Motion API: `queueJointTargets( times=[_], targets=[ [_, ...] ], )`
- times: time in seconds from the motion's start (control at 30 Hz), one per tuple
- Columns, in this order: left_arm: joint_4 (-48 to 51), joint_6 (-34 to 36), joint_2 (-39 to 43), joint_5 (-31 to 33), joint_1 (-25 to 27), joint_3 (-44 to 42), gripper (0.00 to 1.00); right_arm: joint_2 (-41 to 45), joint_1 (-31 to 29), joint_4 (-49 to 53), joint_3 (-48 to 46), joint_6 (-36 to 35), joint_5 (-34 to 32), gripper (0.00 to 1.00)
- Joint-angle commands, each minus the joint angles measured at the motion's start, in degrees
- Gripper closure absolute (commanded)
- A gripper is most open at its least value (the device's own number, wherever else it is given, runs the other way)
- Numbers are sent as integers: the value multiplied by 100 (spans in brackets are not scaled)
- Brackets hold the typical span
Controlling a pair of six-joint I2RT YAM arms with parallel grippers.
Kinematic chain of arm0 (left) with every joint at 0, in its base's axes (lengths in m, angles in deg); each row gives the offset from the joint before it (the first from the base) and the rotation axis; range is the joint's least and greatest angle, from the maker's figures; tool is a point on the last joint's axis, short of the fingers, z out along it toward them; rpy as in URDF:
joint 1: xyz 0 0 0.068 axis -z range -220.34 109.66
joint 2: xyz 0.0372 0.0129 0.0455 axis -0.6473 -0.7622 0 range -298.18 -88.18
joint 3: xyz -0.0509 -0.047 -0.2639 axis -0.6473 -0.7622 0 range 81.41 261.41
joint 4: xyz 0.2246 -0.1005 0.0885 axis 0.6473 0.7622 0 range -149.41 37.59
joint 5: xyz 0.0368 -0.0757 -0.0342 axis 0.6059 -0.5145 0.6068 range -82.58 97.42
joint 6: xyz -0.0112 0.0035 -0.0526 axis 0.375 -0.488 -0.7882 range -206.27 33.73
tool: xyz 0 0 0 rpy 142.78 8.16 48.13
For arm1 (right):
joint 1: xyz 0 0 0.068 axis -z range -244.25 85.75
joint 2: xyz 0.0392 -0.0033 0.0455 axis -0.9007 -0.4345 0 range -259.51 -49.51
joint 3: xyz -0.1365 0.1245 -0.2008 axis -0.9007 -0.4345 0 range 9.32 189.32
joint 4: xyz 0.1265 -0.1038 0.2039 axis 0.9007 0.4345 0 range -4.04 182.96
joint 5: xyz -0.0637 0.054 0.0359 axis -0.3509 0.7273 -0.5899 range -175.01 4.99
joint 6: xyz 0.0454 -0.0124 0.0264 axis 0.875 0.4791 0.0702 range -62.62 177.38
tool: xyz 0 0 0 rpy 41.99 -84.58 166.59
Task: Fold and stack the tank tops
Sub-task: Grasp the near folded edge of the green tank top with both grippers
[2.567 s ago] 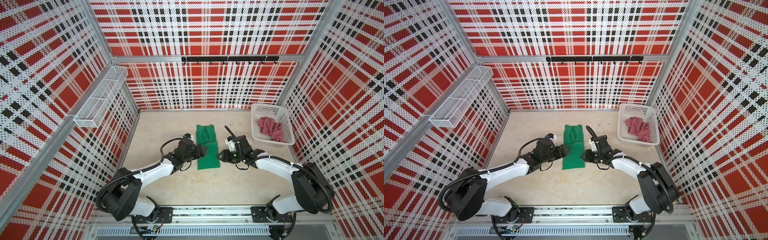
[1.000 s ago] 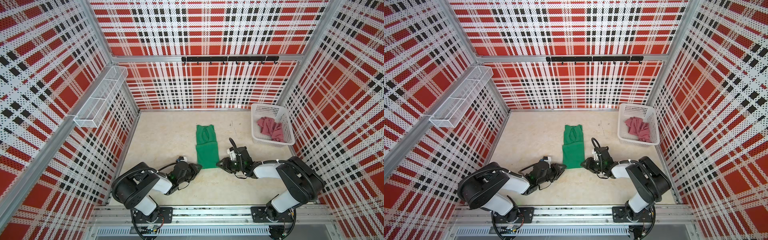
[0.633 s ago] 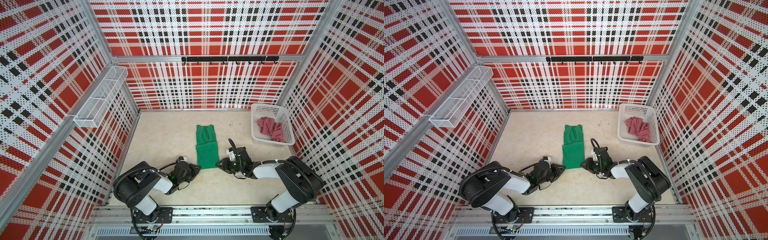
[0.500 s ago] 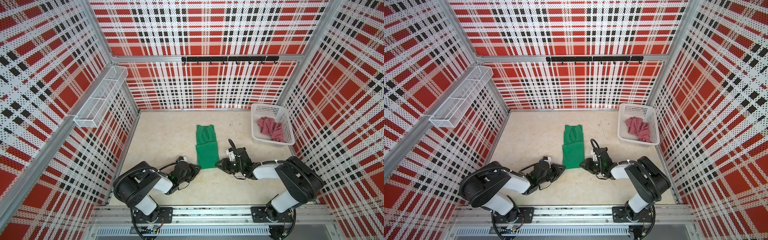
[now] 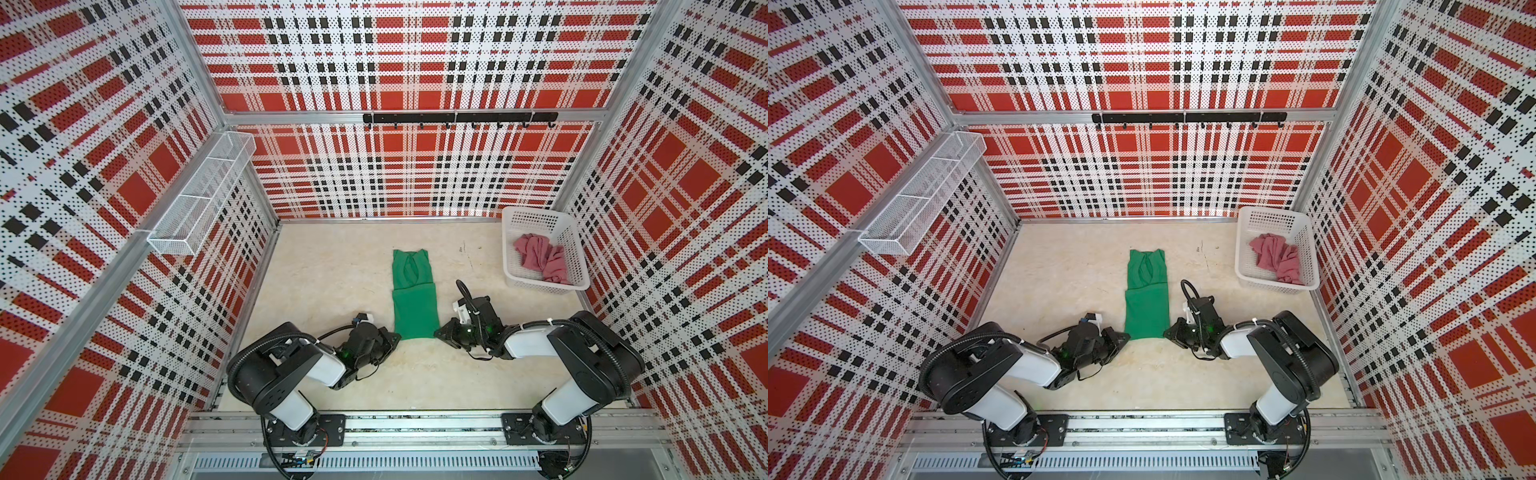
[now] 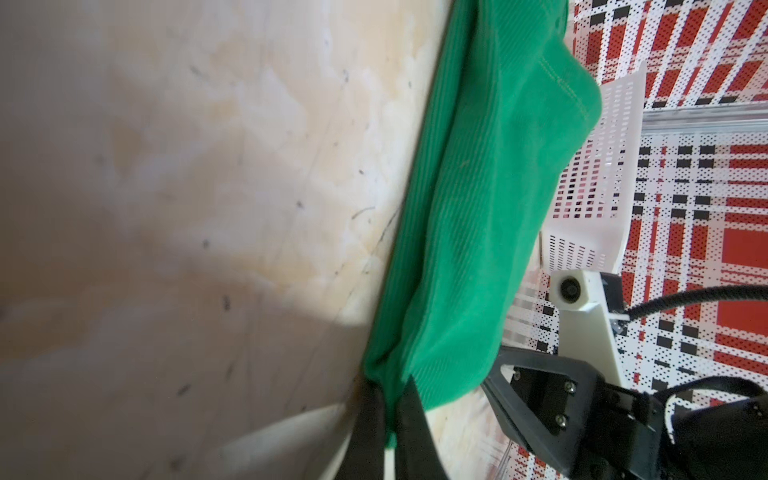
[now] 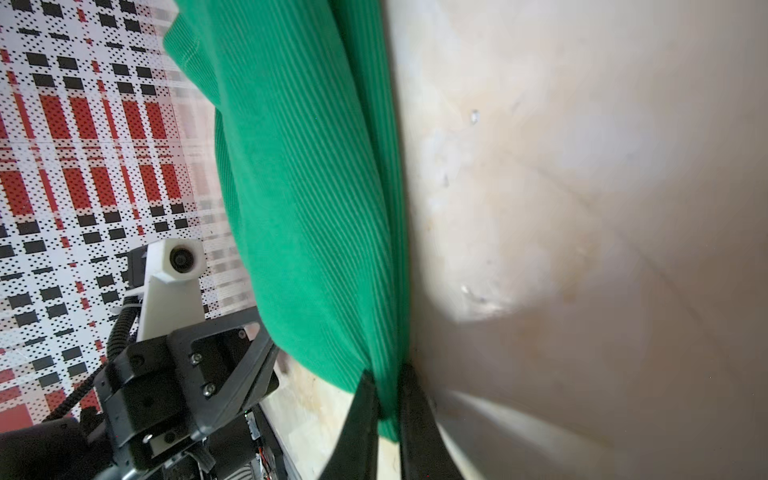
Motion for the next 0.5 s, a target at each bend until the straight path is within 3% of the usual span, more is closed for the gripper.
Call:
queueJointTargets(
  times=[0.0,0.23,0.47],
  targets=[
    [319,35,54,130,96,18,100,279,-51,439,28,-99,-120,98],
    [1067,-59,874,499,432,36,100,837,-120,1252,118,-307,-119,100],
    [3046,446,2211,1200,509,653,100,1475,-209,2826,788,-919,-239,100]
  ],
)
